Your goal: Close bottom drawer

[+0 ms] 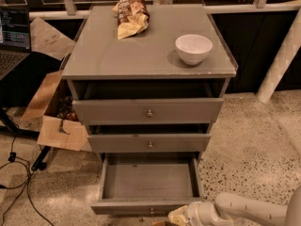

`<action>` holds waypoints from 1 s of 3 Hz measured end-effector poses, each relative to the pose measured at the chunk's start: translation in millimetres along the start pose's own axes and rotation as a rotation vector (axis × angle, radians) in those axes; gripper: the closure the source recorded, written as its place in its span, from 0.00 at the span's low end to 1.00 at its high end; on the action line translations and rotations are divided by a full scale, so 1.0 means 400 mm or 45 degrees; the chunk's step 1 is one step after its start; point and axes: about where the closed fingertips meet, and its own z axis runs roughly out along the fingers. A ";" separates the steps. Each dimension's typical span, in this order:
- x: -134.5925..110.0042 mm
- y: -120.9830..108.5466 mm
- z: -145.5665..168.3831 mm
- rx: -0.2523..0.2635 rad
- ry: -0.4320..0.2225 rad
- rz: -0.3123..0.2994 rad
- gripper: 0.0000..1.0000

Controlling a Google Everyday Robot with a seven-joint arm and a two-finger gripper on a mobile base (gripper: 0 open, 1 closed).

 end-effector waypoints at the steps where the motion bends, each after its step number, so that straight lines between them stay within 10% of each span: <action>1: 0.011 -0.033 0.041 -0.037 -0.015 0.008 1.00; 3: 0.013 -0.095 0.091 -0.063 -0.019 0.011 1.00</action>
Offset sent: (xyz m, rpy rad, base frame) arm 0.0290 -0.0012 -0.0444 0.0496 0.0155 0.0205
